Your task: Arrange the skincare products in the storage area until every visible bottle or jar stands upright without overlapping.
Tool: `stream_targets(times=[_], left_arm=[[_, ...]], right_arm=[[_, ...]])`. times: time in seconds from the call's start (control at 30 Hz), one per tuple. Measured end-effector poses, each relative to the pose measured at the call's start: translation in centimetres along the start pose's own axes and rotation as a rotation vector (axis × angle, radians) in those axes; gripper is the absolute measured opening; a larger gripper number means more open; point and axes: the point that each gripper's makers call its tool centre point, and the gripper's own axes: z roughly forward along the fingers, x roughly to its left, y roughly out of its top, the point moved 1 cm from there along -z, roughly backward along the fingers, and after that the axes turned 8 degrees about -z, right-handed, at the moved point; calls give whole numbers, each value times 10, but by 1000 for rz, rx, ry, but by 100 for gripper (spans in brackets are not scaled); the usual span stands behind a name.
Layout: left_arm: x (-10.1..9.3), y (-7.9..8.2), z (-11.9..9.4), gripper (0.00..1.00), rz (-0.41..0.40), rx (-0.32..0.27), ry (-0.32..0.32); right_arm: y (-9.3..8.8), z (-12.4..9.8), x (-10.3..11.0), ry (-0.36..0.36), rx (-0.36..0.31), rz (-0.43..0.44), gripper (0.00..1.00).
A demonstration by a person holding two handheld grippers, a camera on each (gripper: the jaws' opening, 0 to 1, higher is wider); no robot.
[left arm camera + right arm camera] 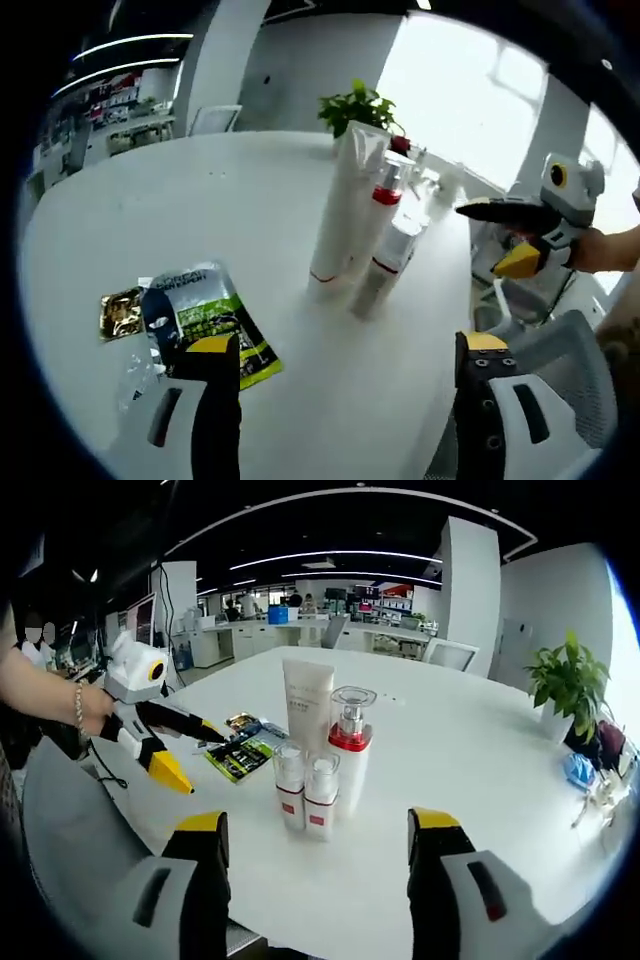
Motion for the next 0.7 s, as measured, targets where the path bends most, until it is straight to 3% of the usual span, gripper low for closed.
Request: stream_targets(times=[0.27,0.37,0.7], left_arm=[[1,-5,-39,96,-79,-73,91],[-2,-3,-57,97,-113,-126,116],[-10,-15,-93,97,-168,-206,187]], right_arm=[[0,-3,6,21,-6,23,82],[-2,-4,11,36,4,25,83],[11,-9,16,68,-33,77,86]])
